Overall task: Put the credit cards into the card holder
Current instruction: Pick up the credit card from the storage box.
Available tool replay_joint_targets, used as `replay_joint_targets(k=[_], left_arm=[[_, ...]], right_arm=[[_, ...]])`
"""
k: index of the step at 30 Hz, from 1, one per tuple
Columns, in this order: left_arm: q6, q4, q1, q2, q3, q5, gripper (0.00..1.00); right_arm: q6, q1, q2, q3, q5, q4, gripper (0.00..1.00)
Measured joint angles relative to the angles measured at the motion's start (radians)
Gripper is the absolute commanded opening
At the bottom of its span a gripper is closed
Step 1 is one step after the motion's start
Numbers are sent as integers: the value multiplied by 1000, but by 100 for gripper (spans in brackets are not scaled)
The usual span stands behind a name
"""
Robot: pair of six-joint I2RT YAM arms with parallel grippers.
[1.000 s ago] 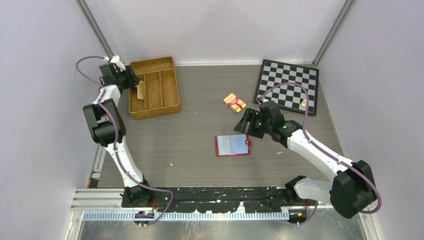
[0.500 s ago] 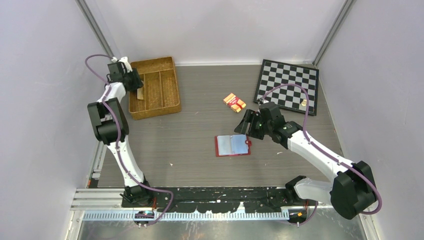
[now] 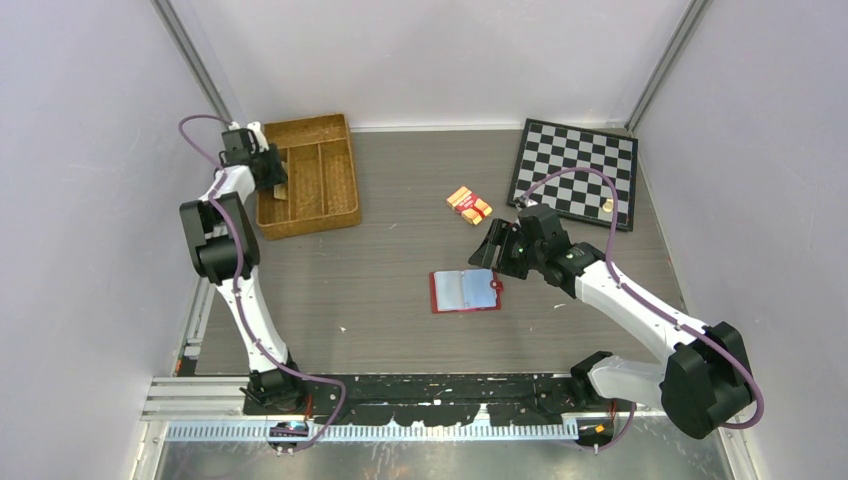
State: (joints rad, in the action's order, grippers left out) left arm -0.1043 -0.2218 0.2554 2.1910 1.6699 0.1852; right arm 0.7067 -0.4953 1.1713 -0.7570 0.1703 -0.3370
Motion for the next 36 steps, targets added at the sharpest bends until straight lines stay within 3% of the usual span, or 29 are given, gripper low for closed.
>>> replay_joint_targets(k=[16, 25, 36], left_arm=[[-15, -37, -3, 1, 29, 36, 0], [-18, -71, -14, -80, 14, 73, 0], [-42, -10, -50, -591, -258, 52, 0]], right_arm=[[0, 0, 0, 0, 0, 0, 68], [-3, 0, 0, 0, 12, 0, 67], [-48, 0, -24, -32, 53, 1, 71]])
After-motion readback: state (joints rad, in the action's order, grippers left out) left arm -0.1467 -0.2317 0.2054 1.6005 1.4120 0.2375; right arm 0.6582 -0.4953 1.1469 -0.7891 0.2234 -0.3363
